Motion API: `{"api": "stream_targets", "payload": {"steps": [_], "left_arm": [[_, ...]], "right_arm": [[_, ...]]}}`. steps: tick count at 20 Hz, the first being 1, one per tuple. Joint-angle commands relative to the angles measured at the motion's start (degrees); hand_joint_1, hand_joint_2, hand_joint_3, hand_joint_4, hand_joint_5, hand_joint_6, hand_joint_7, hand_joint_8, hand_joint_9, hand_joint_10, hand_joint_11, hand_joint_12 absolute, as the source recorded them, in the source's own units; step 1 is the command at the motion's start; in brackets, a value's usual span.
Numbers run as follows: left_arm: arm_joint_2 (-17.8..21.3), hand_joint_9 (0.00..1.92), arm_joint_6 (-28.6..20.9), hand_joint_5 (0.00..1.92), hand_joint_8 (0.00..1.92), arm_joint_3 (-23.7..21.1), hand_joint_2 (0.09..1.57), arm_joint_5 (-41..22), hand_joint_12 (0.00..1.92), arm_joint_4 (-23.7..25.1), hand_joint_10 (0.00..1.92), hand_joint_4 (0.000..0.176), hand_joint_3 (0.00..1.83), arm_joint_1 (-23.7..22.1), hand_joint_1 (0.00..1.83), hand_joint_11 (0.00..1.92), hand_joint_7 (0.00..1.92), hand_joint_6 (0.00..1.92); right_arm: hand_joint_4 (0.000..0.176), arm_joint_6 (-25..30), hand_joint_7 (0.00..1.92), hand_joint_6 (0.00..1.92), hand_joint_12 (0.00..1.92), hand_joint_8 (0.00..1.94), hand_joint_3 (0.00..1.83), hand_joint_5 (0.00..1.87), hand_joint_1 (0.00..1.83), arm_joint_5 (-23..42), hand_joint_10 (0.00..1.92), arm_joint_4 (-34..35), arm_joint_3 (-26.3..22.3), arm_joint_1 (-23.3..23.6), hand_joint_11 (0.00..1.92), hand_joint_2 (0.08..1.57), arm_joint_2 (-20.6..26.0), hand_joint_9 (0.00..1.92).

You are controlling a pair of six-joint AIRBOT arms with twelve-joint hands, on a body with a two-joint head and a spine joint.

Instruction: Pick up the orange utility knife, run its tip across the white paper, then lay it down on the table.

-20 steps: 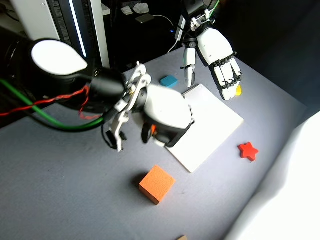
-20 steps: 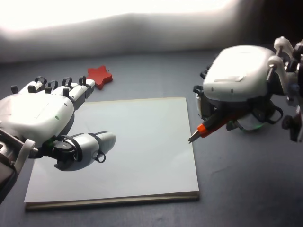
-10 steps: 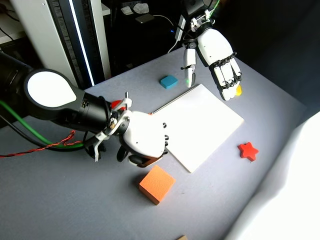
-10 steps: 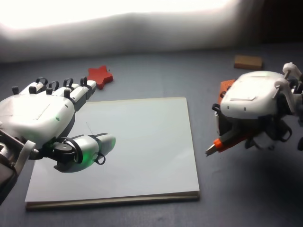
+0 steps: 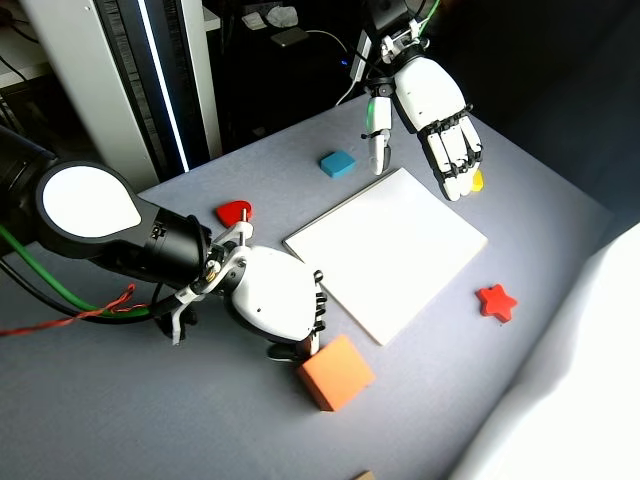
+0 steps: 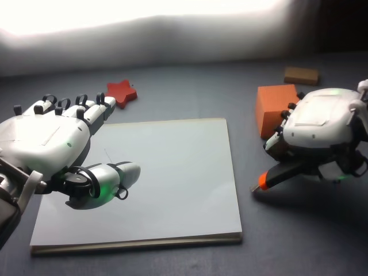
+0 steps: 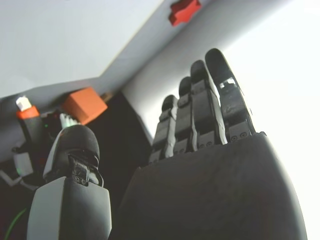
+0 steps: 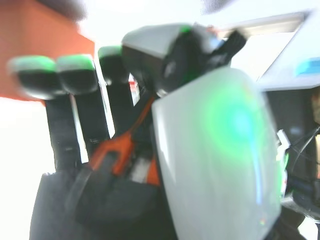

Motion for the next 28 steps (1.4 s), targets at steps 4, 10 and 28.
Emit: {"api": "stream_targets", "payload": {"steps": [4,10,28], "left_arm": [[0.2,0.24,0.0,0.01,0.0,-0.1,1.25,-4.0,0.91,3.9,0.01,0.056,0.0,-0.2,0.15,0.0,0.13,0.0],[0.3,0.22,0.0,0.0,0.0,-0.1,1.24,-4.0,0.88,3.9,0.0,0.059,0.0,-0.1,0.17,0.0,0.11,0.0],[0.4,0.69,8.1,0.66,1.83,1.5,1.3,9.1,1.92,2.4,1.92,0.0,0.01,-7.7,0.29,0.44,0.79,1.51]], "right_arm": [[0.0,-0.5,0.29,1.38,1.92,1.33,0.0,0.25,0.95,2.4,1.66,0.4,-2.5,0.3,0.13,1.26,2.9,0.21],[0.0,-0.7,0.24,0.03,1.03,0.02,0.0,0.13,0.65,2.9,0.23,0.4,-6.7,-0.4,0.0,0.97,6.5,0.19],[0.0,2.4,1.05,1.87,1.92,1.79,0.01,0.87,0.09,-9.4,1.92,19.8,-24.1,6.0,0.86,1.18,20.8,1.05]]}}
